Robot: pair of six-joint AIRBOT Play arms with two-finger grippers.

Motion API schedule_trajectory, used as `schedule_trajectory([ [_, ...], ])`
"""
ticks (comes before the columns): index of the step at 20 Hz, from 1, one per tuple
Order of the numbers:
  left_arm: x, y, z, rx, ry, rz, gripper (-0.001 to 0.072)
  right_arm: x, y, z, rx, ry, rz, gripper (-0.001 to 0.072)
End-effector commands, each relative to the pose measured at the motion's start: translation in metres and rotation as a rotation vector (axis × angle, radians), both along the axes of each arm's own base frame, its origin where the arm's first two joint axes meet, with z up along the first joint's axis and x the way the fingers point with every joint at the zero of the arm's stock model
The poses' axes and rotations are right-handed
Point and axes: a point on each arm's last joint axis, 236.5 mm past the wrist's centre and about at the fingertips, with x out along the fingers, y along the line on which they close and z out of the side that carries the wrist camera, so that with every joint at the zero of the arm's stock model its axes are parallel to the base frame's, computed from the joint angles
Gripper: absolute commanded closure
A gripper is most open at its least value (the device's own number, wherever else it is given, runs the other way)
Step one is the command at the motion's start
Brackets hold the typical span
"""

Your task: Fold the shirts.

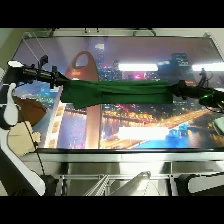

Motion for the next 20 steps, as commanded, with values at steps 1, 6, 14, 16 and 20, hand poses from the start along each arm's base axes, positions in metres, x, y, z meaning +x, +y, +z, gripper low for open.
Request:
schedule_trajectory([
  [1, 0.037, 0.005, -0.030, 0.024, -0.025, 0.105, 0.0676, 0.018, 0.013, -0.025, -0.018, 0.000, 0.032, 0.0690],
  [6, 0.025, 0.006, -0.037, 0.026, -0.059, 0.049, 0.0306, 0.005, 0.020, -0.030, -0.073, 0.001, 0.121, 0.0408],
  [14, 0.035, 0.016, 0.090, -0.203, -0.339, 0.095, 0.0269, -0.003, -0.053, -0.011, -0.357, 0.208, 0.019, 0.0054],
  [16, 0.028, 0.022, 0.098, -0.166, -0.357, 0.082, 0.0692, -0.004, -0.052, -0.019, -0.311, 0.245, 0.005, 0.0054],
  [20, 0.027, 0.003, 0.105, -0.107, -0.374, 0.030, 0.0683, -0.009, -0.022, -0.042, -0.169, 0.311, 0.041, 0.0062],
])
